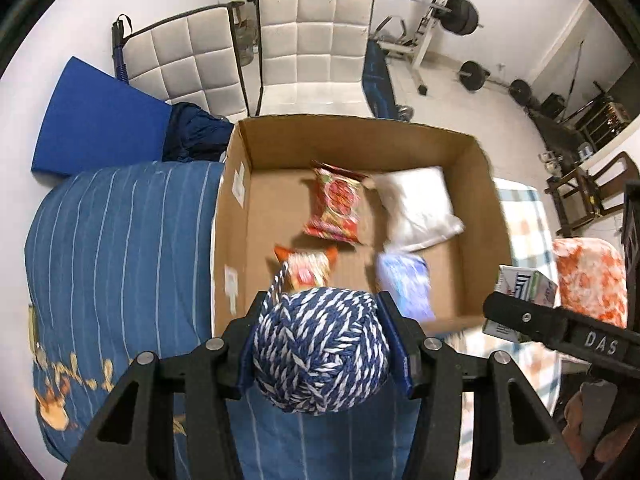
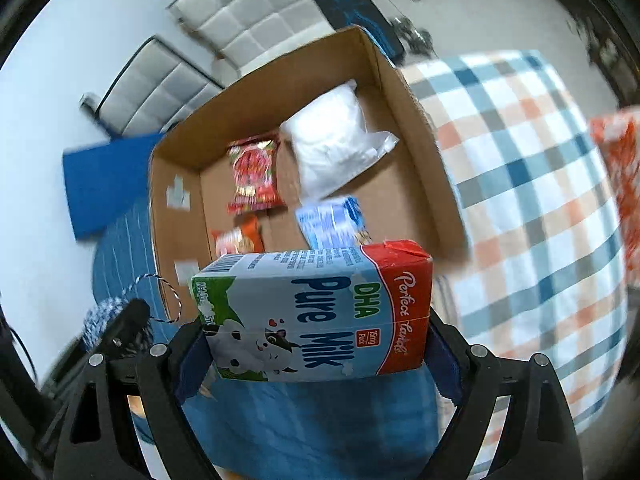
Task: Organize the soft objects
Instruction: 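Carry the yarn ball and milk carton into the box and open both tools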
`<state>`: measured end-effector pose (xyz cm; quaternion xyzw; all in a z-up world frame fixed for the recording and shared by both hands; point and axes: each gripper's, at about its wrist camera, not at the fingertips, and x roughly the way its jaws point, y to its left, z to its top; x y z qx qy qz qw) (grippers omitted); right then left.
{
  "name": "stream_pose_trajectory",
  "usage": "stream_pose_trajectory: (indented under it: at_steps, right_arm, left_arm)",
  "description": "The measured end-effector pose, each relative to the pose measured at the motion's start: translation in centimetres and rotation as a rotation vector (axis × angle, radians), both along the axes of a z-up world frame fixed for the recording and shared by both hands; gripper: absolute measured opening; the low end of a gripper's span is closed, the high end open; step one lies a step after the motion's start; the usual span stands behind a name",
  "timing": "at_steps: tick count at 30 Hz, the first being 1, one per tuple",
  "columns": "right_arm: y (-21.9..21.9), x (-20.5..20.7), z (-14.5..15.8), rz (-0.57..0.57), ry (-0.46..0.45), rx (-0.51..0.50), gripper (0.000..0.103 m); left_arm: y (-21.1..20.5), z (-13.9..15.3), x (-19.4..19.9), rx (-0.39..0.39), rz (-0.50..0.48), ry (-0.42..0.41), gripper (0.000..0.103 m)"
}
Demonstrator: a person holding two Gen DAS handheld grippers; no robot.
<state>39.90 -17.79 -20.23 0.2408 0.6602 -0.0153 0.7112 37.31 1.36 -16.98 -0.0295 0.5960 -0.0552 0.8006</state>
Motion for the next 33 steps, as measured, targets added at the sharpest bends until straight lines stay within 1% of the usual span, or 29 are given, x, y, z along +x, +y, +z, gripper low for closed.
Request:
stream_pose_trajectory:
  at_steps: [2, 4, 7, 10, 13, 15, 16, 20, 24, 26, 29, 33]
  right_arm:
    - [-0.5, 1.6, -2.0, -0.075, 0.045, 0.033, 0.091]
    - [-0.2, 3.0, -4.7, -0.136, 0.086, 0.046, 0.091]
    - [-0.8, 4.5, -7.9, -0.219, 0.132, 0.033, 0.091]
    - [-1.5, 5.2, -10.2, -0.305, 0.162, 0.021, 0.091]
    - [-1.9, 5.9, -12.1, -0.374, 0.186, 0.009, 0.092]
    - [-2.0, 6.3, -12.9, -0.406, 0.203, -0.022, 0.092]
    - [-2.0, 6.6, -13.2, -0.423, 0.194, -0.016, 0.092]
    - [-2.0, 7.7, -15.0, -0.453, 0.231, 0.031, 0.092]
    - [-1.7, 7.9, -16.5, -0.468, 0.256, 0.02, 0.092]
    - [-1.6, 7.8, -17.2, -0.485, 0.274, 0.027, 0.092]
    - [-2.2, 7.5, -17.3, -0.484, 0.277, 0.033, 0.092]
    - [-1.5, 8.0, -17.9, -0.45, 0.303, 0.001, 0.093]
  left_arm:
    - [0.3, -1.6, 2.7, 0.022, 0.001, 0.03, 0.05]
    - [0.6, -3.5, 4.4, 0.036, -0.001, 0.061, 0.05]
    - [1.1, -6.2, 7.3, 0.039, -0.003, 0.128, 0.05]
    - [1.6, -9.2, 9.7, 0.024, -0.002, 0.21, 0.05]
    - [1.7, -10.8, 11.1, 0.013, -0.002, 0.252, 0.05]
    - [1.5, -11.5, 11.9, 0.026, -0.008, 0.259, 0.05]
    - [1.3, -12.1, 12.4, 0.033, -0.014, 0.267, 0.05]
    - [1.1, -13.6, 14.1, 0.07, -0.019, 0.289, 0.05]
    - [1.3, -15.2, 15.5, 0.118, -0.016, 0.316, 0.051]
    - [1.4, -15.7, 15.8, 0.115, -0.017, 0.328, 0.051]
    - [1.2, -16.2, 16.1, 0.114, -0.024, 0.342, 0.051]
    - [1.4, -17.2, 16.6, 0.099, -0.016, 0.375, 0.051]
